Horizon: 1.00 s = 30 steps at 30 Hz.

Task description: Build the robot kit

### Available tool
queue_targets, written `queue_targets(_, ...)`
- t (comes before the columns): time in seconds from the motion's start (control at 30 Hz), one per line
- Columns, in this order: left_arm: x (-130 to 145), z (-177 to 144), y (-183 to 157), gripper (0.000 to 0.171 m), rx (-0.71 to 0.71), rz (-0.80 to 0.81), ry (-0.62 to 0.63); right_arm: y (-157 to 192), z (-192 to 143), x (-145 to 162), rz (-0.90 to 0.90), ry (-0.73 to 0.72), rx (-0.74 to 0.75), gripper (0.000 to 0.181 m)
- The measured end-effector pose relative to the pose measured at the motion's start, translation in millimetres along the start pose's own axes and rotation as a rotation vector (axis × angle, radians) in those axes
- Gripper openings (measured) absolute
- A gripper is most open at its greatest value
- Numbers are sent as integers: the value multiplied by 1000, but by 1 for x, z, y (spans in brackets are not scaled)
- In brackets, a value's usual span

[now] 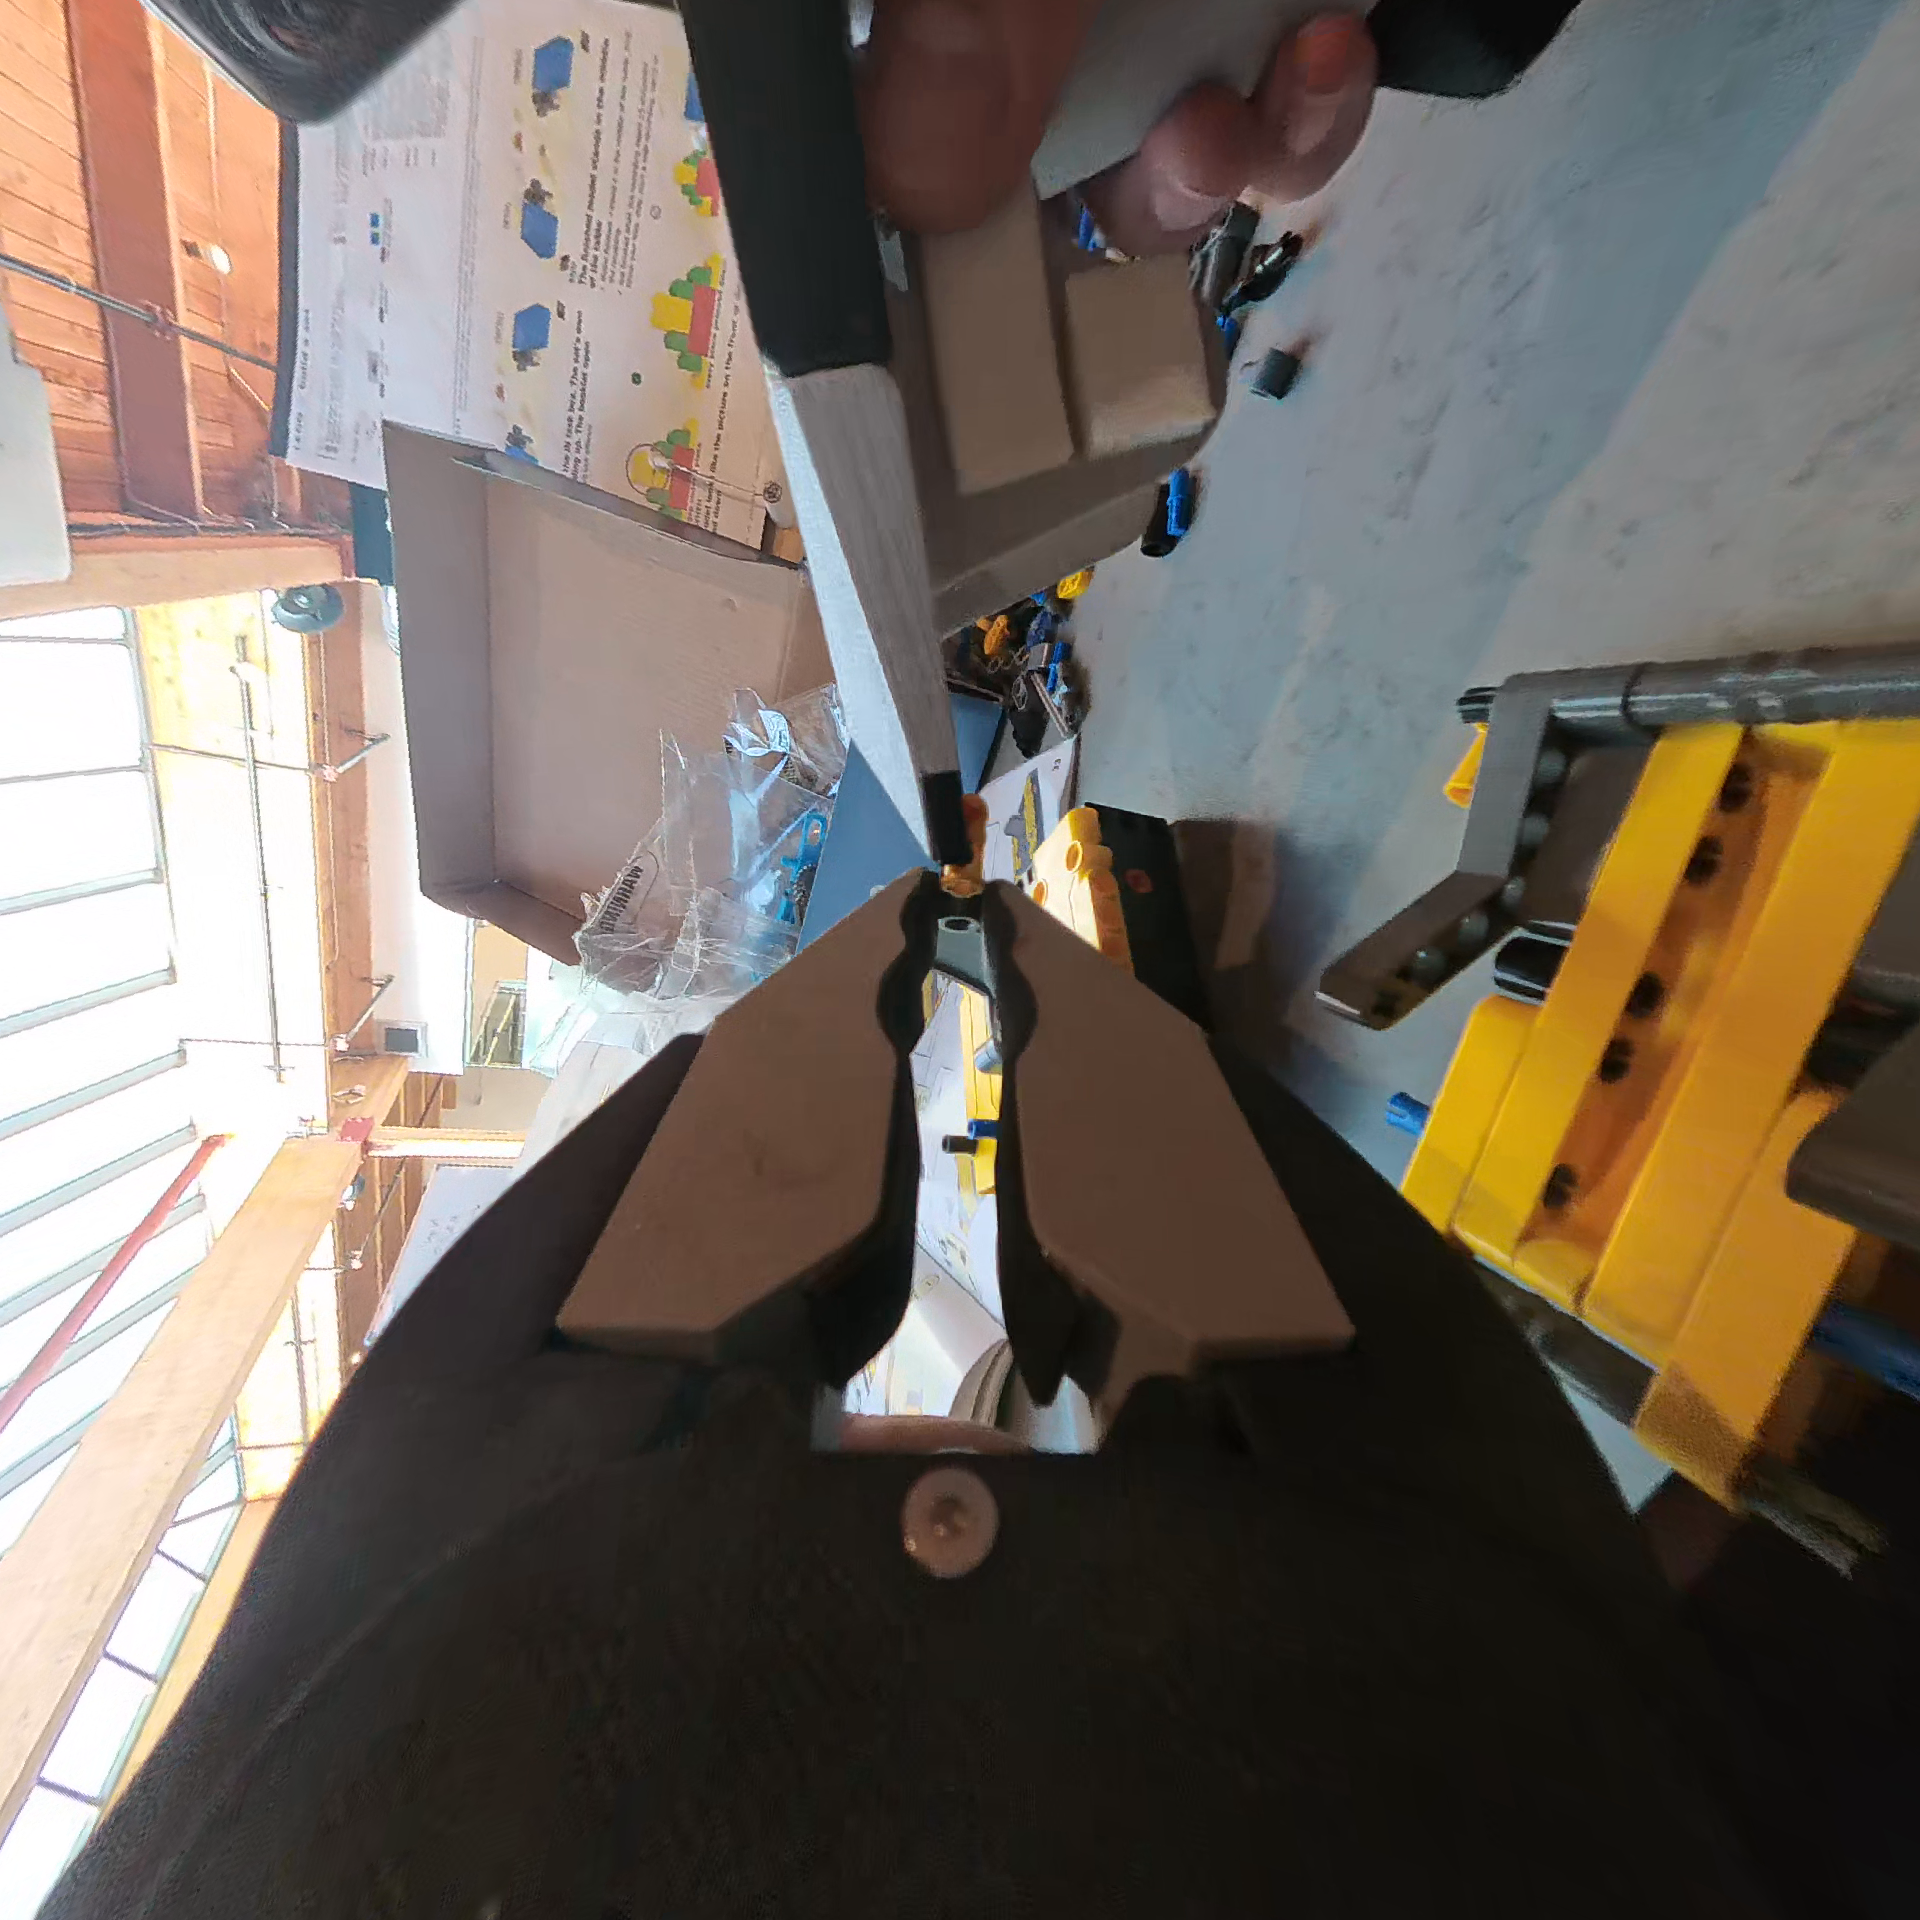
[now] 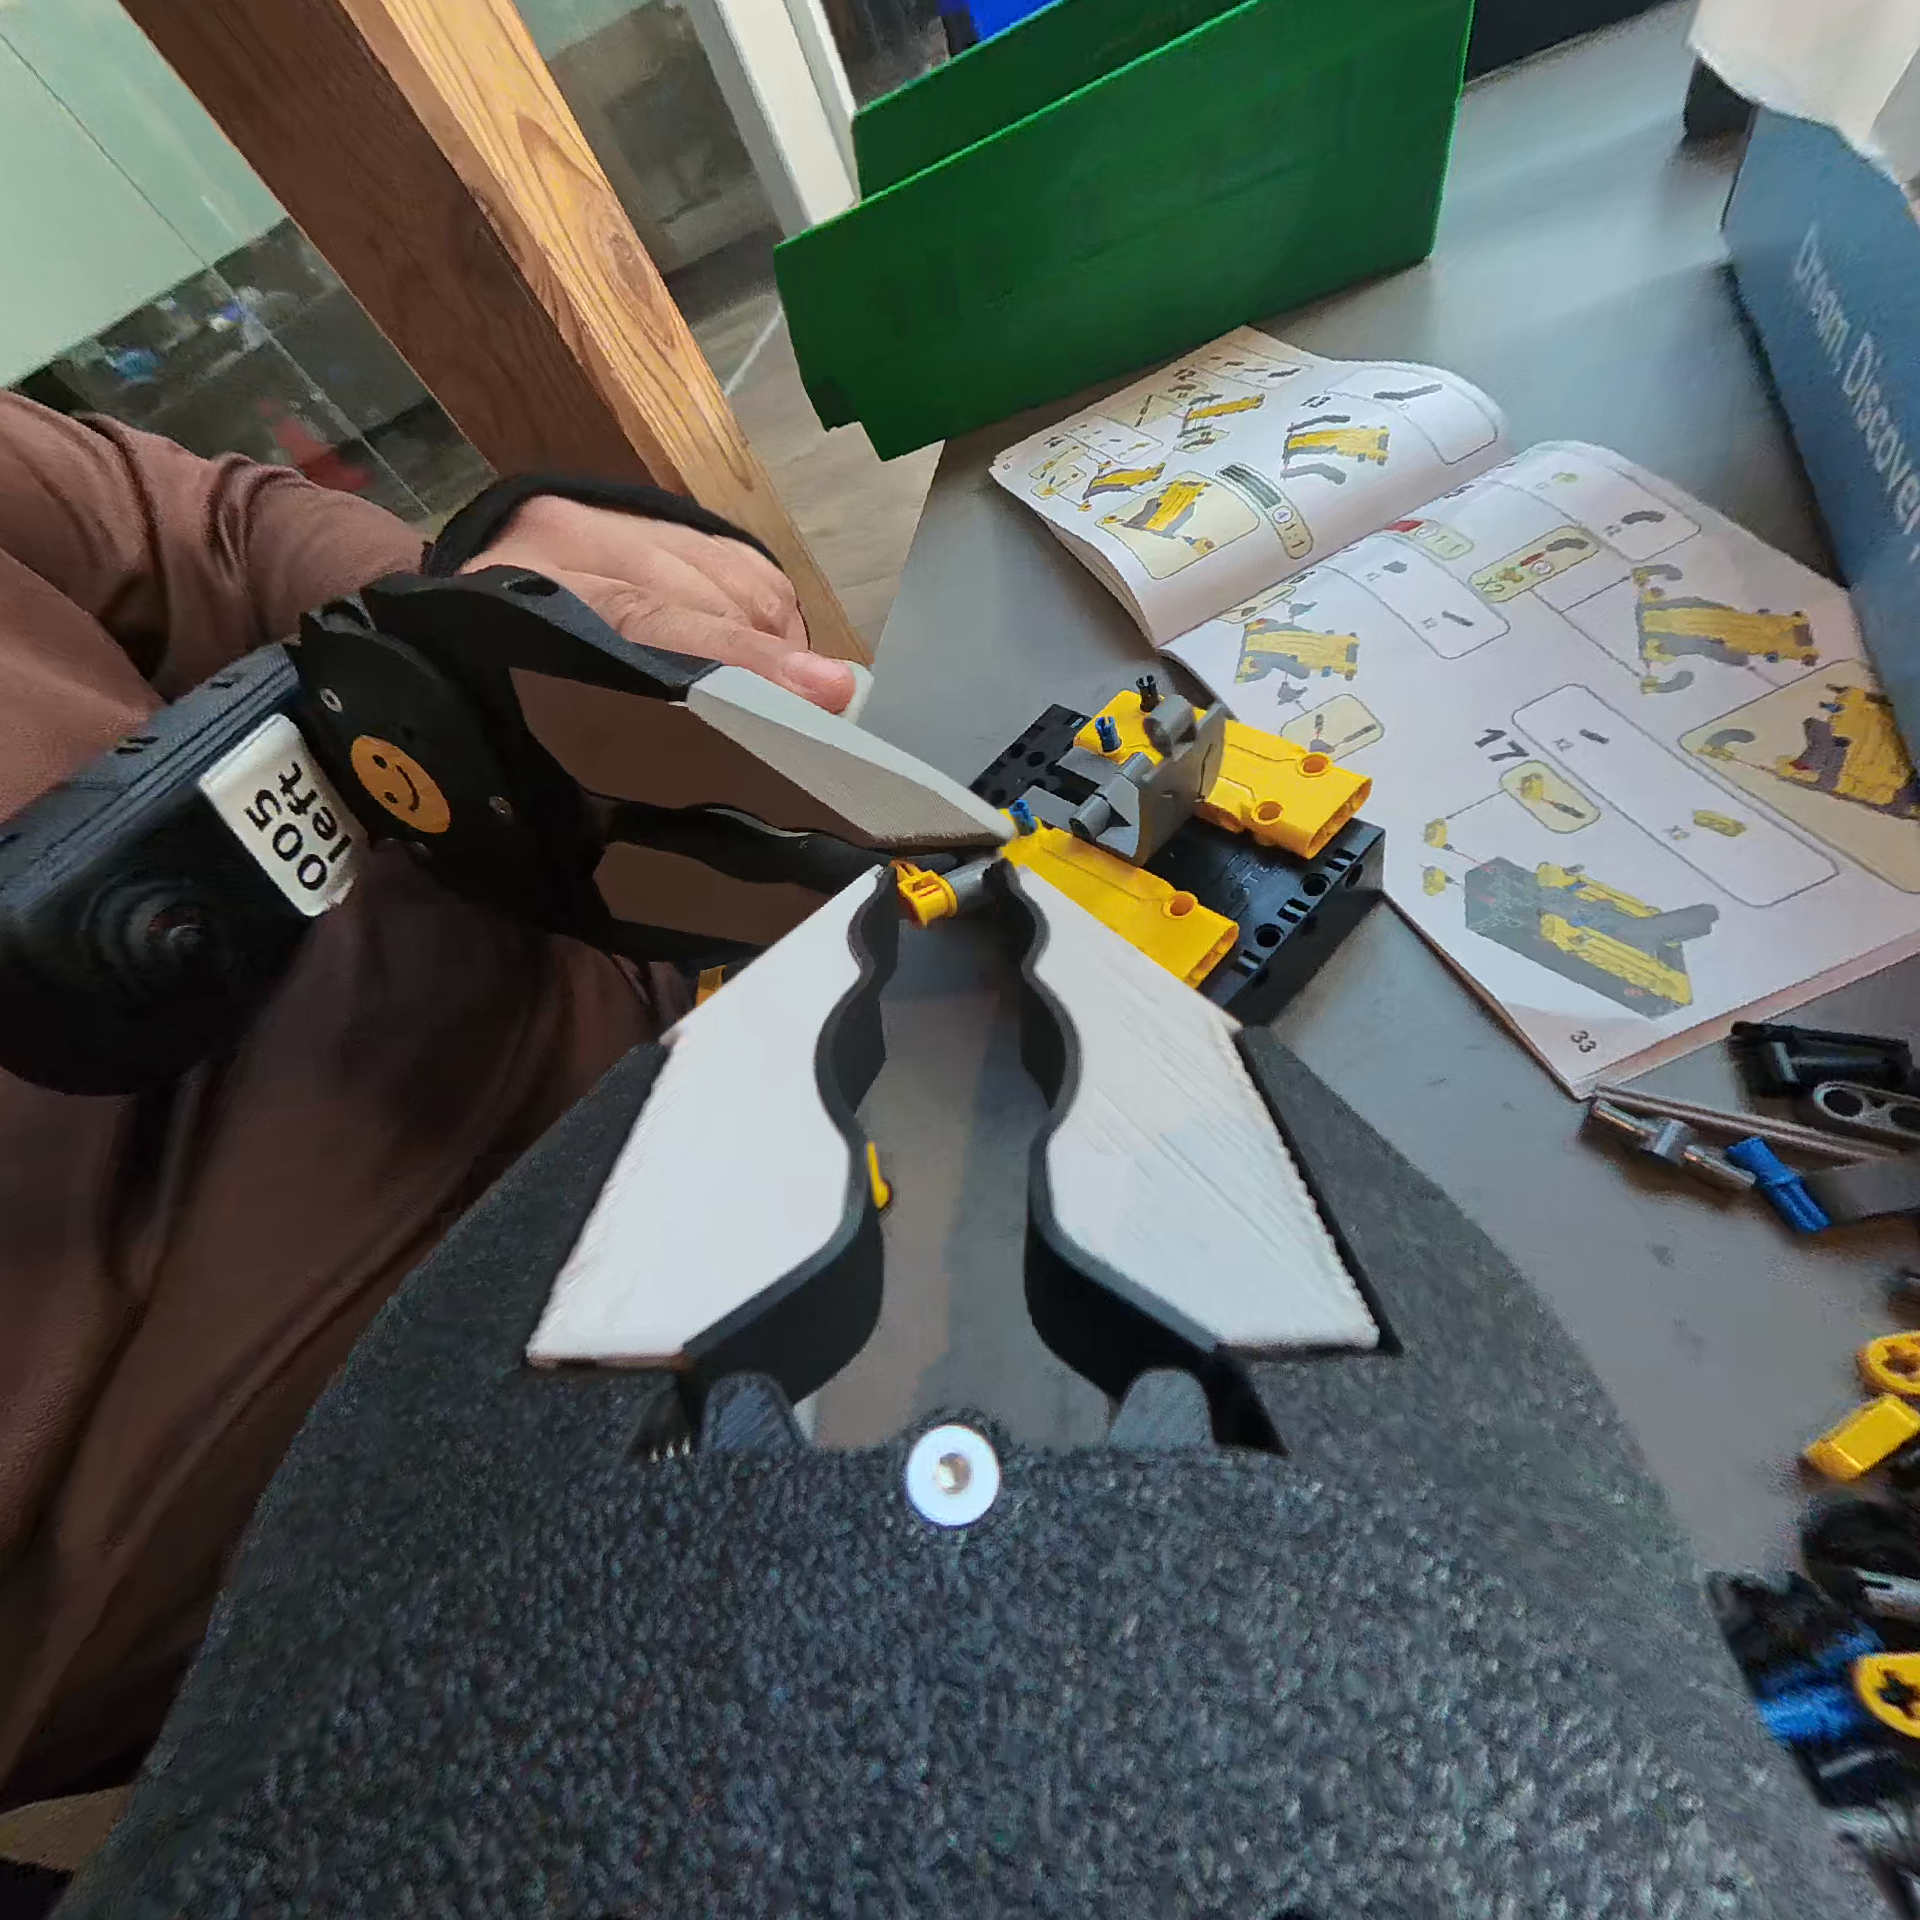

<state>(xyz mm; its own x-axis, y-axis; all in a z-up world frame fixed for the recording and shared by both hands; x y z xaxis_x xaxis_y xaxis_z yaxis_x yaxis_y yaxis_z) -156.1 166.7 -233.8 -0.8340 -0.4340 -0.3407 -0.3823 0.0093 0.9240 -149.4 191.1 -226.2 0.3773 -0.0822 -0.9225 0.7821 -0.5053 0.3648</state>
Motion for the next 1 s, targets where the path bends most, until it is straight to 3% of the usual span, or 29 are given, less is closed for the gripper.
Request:
queue_targets(0.1,-1,-2,0,5,-12,9,-16,0,-2,0,55,-3,-27,17)
queue_targets(0.23,4,-2,-1,5,-15,33,-2,-3,-2,1,-6,17,16,9)
queue_targets(0.43,8,0,-5,5,10,40,22,-2,3,3,0,22,29,38)
queue_targets(0.6,3,1,-6,5,8,39,20,-4,2,5,-73,49,74,19)
queue_targets(1.0,-10,-6,-10,5,22,33,-92,6,-7,9,14,91,-43,17)
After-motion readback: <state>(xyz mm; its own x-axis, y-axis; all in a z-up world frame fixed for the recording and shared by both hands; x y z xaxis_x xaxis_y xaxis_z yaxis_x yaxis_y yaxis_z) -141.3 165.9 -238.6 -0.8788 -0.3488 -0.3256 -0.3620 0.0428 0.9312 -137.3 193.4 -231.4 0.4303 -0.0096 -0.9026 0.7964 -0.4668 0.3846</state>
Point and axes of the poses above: each gripper's, where its closed fingertips meet, z out along the fingers, x out of its underside, y = z × x across the jaws, the point moved 2 cm from there along -z, back along the fingers, and after that the axes turned 13 degrees about -y, right-handed, at the moved point
